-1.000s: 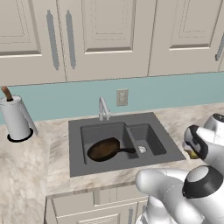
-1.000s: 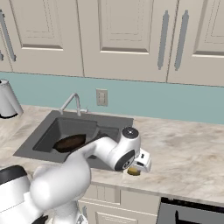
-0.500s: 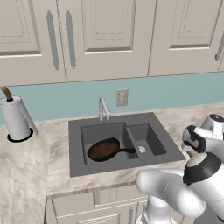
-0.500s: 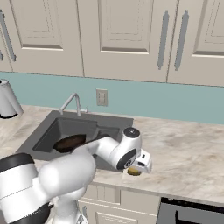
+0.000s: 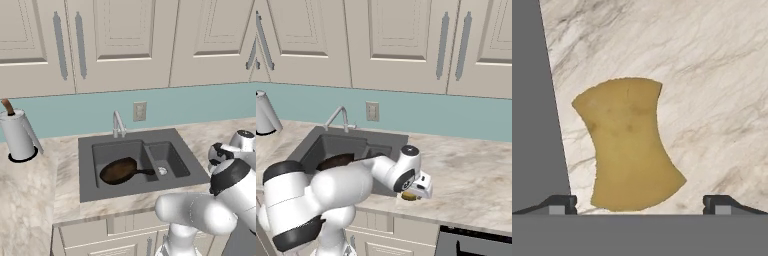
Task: Pick the pan and sponge and place them into the sink. Then turn on the water.
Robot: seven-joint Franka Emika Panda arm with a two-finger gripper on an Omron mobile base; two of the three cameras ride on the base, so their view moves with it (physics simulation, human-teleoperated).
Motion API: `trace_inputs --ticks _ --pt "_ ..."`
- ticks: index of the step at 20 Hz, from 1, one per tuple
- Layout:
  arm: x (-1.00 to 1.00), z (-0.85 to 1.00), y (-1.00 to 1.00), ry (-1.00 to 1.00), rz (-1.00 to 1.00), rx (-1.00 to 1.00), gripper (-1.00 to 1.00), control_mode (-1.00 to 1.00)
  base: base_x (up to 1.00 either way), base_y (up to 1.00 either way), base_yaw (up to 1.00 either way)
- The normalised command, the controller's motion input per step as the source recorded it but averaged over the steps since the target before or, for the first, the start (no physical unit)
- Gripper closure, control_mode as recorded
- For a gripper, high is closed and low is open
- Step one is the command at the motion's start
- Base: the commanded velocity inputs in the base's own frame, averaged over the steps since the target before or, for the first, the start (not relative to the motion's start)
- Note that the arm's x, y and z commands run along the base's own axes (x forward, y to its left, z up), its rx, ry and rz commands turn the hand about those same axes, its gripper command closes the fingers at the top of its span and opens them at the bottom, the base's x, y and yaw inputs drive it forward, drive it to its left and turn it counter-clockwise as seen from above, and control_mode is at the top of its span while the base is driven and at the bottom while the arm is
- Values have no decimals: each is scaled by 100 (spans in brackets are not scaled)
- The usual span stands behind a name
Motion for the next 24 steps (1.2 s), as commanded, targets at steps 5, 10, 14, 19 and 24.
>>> trace_inputs --ticks 5,10,14,19,24 --pt "9 -18 -9 1 0 0 -100 -100 0 0 0" --pt "12 -21 -3 0 0 0 -100 -100 0 0 0" --pt "4 -21 -3 0 0 0 -100 -100 0 0 0" --pt "0 -6 0 0 0 0 -100 -100 0 0 0" --pt "-1 0 0 0 0 0 100 -100 0 0 0"
